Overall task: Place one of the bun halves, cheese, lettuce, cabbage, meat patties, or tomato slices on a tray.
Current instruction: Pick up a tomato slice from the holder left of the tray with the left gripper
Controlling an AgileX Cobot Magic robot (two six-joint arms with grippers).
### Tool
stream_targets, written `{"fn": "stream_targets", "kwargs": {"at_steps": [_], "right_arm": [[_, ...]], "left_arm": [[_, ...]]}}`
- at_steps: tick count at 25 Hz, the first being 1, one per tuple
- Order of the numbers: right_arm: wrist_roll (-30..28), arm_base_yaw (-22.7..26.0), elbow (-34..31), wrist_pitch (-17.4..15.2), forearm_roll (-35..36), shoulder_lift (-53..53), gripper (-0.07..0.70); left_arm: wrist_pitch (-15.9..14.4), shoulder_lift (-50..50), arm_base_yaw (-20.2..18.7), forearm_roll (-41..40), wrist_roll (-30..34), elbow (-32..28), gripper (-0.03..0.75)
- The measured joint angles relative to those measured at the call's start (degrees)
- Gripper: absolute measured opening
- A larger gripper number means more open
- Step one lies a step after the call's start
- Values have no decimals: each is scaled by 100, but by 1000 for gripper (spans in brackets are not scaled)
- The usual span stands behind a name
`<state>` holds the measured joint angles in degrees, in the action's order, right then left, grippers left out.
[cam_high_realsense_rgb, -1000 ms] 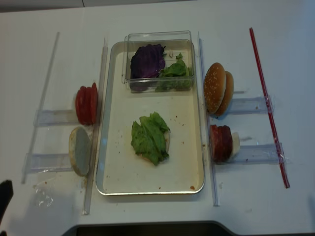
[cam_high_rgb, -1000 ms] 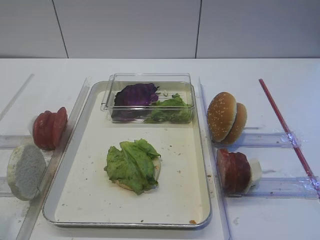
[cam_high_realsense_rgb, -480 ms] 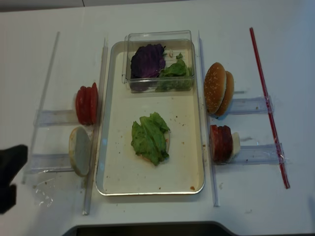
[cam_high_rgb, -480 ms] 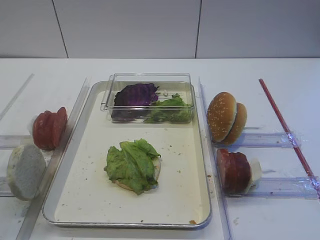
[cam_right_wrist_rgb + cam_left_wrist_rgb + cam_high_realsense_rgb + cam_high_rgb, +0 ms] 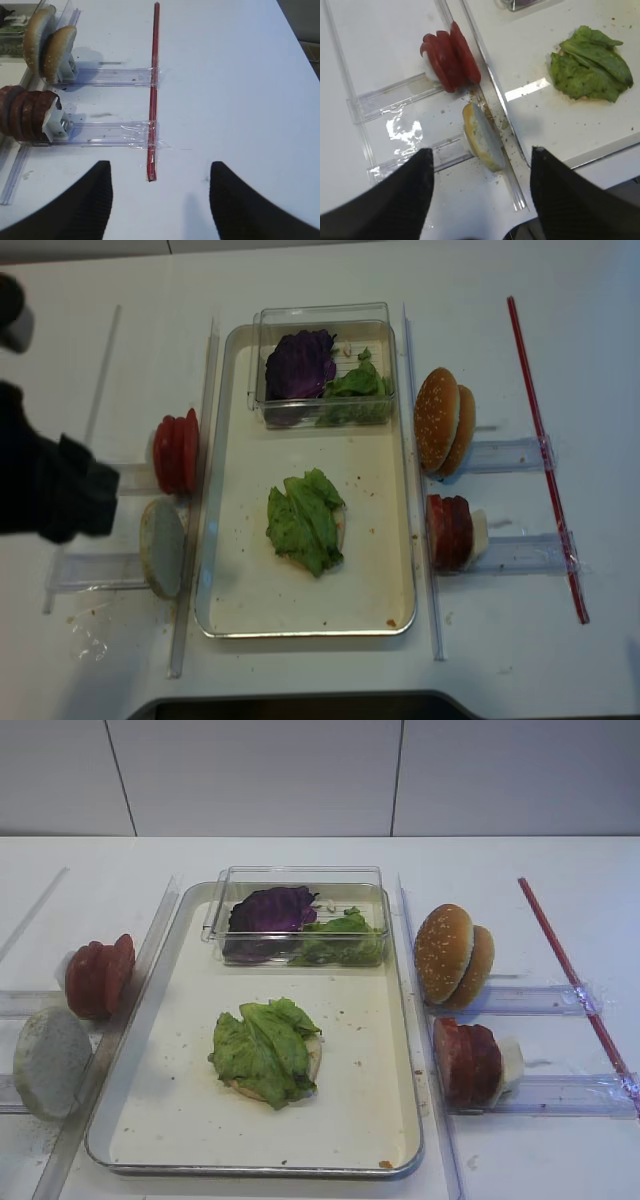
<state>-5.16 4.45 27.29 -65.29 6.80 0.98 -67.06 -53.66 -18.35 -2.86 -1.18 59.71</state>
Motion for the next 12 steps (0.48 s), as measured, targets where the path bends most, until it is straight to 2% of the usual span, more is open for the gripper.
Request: {"fn": "stream_targets", "kwargs": {"at_steps": [5,12], "right_arm": [[135,0,0,0,-96,0,445],[172,0,0,0,-111,0,445]], "left_arm": [[-11,-723,-24,-3,-214,480,405],[-178,-1578,-24,-3,-257,976,405]]}}
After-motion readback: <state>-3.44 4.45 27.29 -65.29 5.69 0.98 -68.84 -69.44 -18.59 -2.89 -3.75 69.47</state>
